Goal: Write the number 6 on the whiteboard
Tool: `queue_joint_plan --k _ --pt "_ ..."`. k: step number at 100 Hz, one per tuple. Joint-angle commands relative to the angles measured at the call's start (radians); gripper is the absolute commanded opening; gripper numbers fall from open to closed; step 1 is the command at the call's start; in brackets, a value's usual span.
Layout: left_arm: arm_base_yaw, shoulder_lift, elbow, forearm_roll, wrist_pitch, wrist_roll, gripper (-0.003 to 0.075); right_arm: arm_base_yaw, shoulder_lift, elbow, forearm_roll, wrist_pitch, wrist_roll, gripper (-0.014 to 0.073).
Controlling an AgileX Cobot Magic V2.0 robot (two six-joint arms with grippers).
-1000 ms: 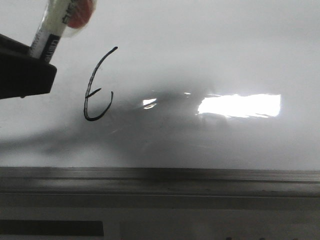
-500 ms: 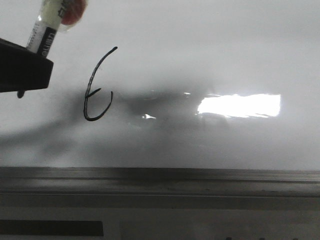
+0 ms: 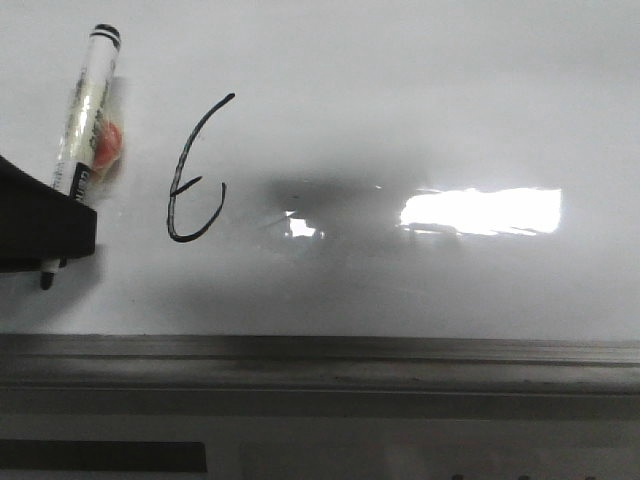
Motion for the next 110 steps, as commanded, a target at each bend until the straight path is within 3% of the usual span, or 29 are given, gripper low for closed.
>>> queue_joint_plan --k 1,9,14,31,43,75,84,101,110 --pt "0.003 0.001 -0.029 -0.014 -0.081 -0.006 -0.002 -0.004 -0.023 -0.032 0.0 -0.063 -0.011 0.0456" --pt "0.003 0.001 -0.029 -0.012 -0.089 -0.006 -0.0011 -0.004 -0.023 -0.032 0.0 -0.053 -0.011 0.0456" --pt "0.003 0.001 -0.029 -0.01 -0.089 -0.006 0.0033 -0.004 -0.023 -0.032 0.0 -0.049 -0.011 0.0456" --pt "0.003 0.001 -0.029 -0.01 -0.092 -0.006 0.0351 -0.004 -0.023 -0.032 0.0 -0.047 -0.011 0.0456" --pt "0.003 0.001 -0.029 -0.01 -0.094 -0.006 0.0445 -0.004 -0.023 -0.032 0.0 -0.047 -0.011 0.0456" --pt "0.003 -0.023 -0.029 0.032 -0.094 0.004 0.0452 -0.006 -0.034 -0.032 -0.001 -0.032 -0.011 0.0449" --pt "0.003 -0.066 -0.029 0.051 -0.094 0.004 0.0452 -0.006 -0.058 -0.032 -0.017 -0.026 -0.011 0.0335" --pt "0.003 -0.181 -0.029 0.128 -0.06 0.004 0.0423 -0.006 -0.122 -0.03 -0.077 -0.017 -0.011 -0.0075" --pt "0.003 -0.254 -0.029 0.142 -0.033 0.004 0.0279 -0.006 -0.17 -0.008 -0.114 -0.028 -0.011 -0.0066"
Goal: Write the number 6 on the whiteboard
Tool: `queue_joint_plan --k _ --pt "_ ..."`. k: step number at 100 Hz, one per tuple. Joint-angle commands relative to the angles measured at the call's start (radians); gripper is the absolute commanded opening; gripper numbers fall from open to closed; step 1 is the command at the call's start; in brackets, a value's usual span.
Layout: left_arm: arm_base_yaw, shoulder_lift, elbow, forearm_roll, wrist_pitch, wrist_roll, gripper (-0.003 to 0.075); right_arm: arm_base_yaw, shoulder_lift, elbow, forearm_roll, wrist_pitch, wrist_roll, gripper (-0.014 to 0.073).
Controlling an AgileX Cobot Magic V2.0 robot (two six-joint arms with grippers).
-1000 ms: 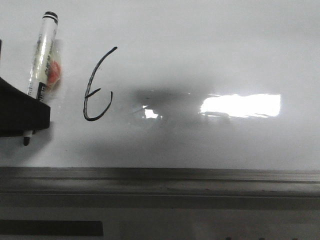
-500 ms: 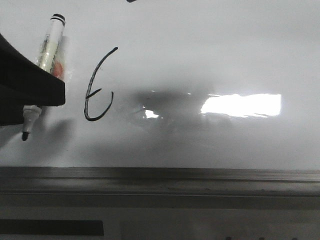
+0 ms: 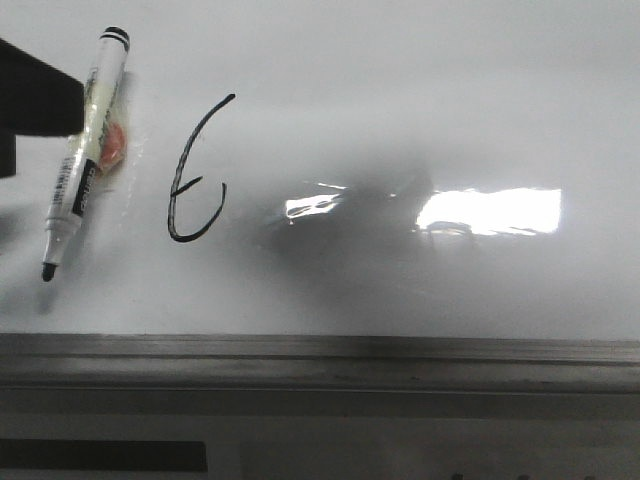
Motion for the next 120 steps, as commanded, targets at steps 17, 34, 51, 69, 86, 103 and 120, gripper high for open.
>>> queue_joint_plan --k 17,34,51,69,86,103,120 --pt "0.003 -0.225 -0.026 0.112 -0.019 0.004 -0.002 -0.006 -0.222 0.13 -0.123 -0.203 -0.011 -0.0065" --pt "0.003 -0.374 -0.024 0.235 0.025 0.004 -0.002 -0.006 -0.435 0.35 -0.218 -0.373 -0.011 -0.0065" --pt "0.003 -0.513 -0.024 0.318 0.18 0.004 -0.002 -0.006 -0.646 0.536 -0.234 -0.399 -0.011 -0.0065" --pt "0.003 -0.598 -0.024 0.302 0.304 0.002 -0.002 -0.006 -0.817 0.631 -0.234 -0.399 -0.011 -0.0065" --pt "0.003 -0.599 -0.024 0.302 0.302 0.002 -0.002 -0.006 -0.873 0.655 -0.234 -0.399 -0.011 -0.0065" --pt "0.003 -0.599 -0.024 0.302 0.302 0.002 -0.002 -0.006 -0.873 0.656 -0.234 -0.399 -0.011 -0.0065" --pt "0.003 -0.599 -0.024 0.302 0.3 0.002 -0.002 -0.006 -0.873 0.656 -0.234 -0.399 -0.011 -0.0065"
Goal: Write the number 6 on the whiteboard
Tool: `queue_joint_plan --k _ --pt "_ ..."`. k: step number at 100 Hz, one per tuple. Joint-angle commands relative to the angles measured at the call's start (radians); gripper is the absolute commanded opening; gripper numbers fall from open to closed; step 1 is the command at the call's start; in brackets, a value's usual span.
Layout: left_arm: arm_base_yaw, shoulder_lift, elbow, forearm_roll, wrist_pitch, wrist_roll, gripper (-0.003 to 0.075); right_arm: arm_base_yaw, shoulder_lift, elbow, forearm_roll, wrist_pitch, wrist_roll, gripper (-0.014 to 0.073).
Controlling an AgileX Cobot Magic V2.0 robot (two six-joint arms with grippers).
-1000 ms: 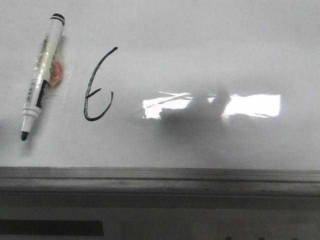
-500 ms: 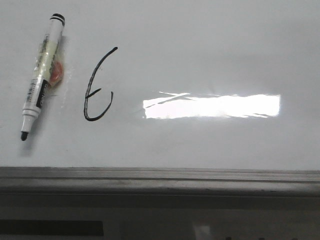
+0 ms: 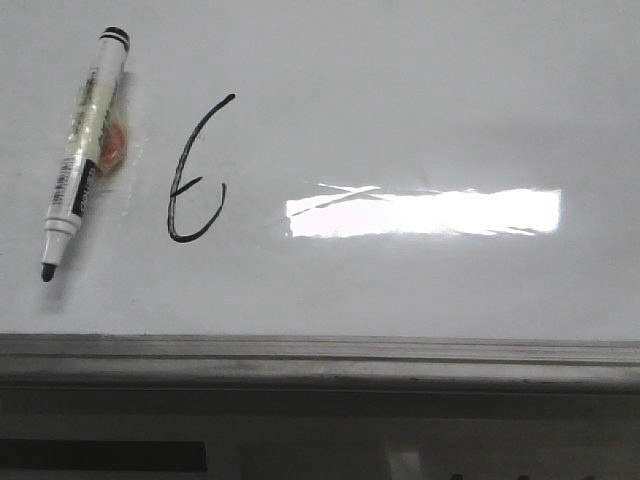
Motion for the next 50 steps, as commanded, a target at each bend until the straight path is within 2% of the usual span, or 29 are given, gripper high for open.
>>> queue_joint_plan --k 1,10,19,31,50 --pt "0.003 0.012 -0.027 -0.006 -0.069 -0.002 -0.002 -0.006 0.005 -0.027 -0.015 -0.082 -0.009 -0.0065" --pt "0.018 0.012 -0.024 0.042 -0.063 -0.002 -0.002 -0.006 0.005 -0.027 -0.015 -0.082 -0.009 -0.0065" --pt "0.077 0.012 -0.003 0.136 -0.065 -0.002 -0.002 -0.006 0.005 -0.027 -0.015 -0.082 -0.009 -0.0065" --pt "0.215 0.012 0.05 0.136 -0.079 -0.002 -0.002 -0.006 0.005 -0.027 -0.015 -0.082 -0.009 -0.0065" --pt "0.486 -0.024 0.14 0.136 -0.121 -0.002 -0.002 -0.006 0.005 -0.027 -0.015 -0.082 -0.009 -0.0065"
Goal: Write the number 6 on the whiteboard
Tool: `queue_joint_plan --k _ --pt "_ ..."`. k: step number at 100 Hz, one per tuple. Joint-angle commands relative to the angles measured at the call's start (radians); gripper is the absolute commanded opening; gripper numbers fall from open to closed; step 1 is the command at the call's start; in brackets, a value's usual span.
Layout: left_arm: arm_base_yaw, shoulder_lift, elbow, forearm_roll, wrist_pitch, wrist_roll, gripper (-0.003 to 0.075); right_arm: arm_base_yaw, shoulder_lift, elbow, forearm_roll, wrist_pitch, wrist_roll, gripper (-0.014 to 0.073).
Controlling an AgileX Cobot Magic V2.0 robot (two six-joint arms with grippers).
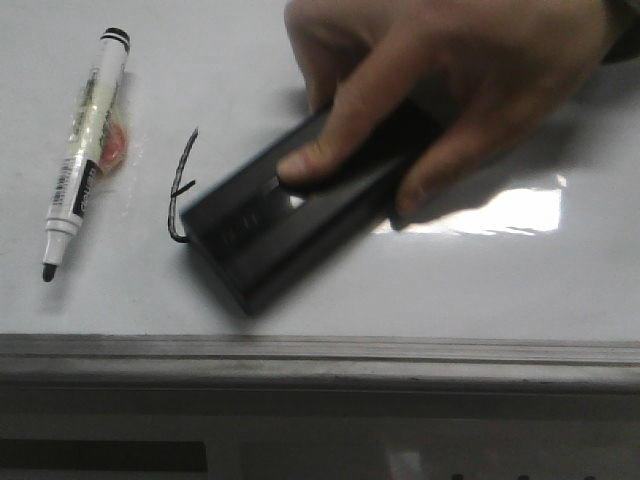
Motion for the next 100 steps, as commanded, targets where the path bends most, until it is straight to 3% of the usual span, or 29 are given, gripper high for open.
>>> queue_joint_plan --k 1,14,26,38,44,100 --pt "0.121 -0.019 0.011 0.0 -0.105 -0.002 -0.002 -0.006 0.005 -0.027 -0.015 -0.082 -0.009 -0.0065" --pt "0.249 -0.1 0.085 0.0 -0.149 -0.002 -0.002 -0.006 0.005 -0.027 -0.015 -0.082 -0.009 -0.0065" --pt "0.294 -0.193 0.159 0.0 -0.161 -0.002 -0.002 -0.006 0.005 -0.027 -0.015 -0.082 -0.009 -0.0065" --pt "0.299 -0.192 0.248 -0.006 -0.193 -0.002 -0.002 -0.006 0.005 -0.027 -0.015 -0.082 -0.009 -0.0065" --pt "0.299 -0.192 0.235 -0.013 -0.03 -0.002 -0.002 -0.006 0.005 -0.025 -0.015 -0.083 -0.009 -0.0065" --pt "0.299 -0.192 0.242 -0.018 -0.04 -0.005 -0.002 -0.006 0.005 -0.018 -0.015 -0.079 -0.009 -0.0065"
